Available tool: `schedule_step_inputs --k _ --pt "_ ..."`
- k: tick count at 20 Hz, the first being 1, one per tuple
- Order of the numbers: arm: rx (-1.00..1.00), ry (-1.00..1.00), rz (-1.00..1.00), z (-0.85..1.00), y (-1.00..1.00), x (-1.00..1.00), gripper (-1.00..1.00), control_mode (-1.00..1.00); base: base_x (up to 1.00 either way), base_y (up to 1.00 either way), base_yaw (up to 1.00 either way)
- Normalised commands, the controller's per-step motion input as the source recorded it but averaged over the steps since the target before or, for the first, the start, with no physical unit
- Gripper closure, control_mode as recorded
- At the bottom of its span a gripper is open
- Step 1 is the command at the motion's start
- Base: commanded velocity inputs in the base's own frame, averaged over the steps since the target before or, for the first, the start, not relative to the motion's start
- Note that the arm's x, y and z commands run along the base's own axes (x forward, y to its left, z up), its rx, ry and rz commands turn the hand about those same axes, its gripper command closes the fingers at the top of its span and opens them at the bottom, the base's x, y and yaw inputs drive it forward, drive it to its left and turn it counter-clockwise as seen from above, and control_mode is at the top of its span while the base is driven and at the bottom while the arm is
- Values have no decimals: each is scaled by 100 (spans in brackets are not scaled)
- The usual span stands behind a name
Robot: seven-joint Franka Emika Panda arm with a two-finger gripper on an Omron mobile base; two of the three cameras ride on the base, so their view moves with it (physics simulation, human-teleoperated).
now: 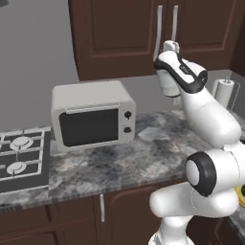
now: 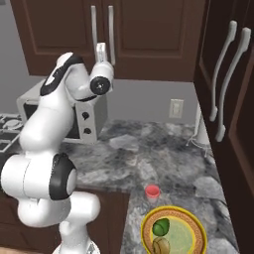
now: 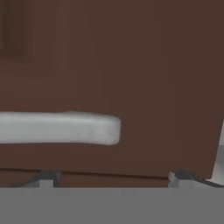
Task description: Pick the avocado and bread from the counter and place them on the plate. Then pick the jam from the cabinet and place it next to the plate. Lastly close the cabinet door.
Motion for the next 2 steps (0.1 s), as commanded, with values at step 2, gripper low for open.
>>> schedule_step_inputs --k 2 --pt "1 11 -7 51 13 -11 -100 -100 0 0 0"
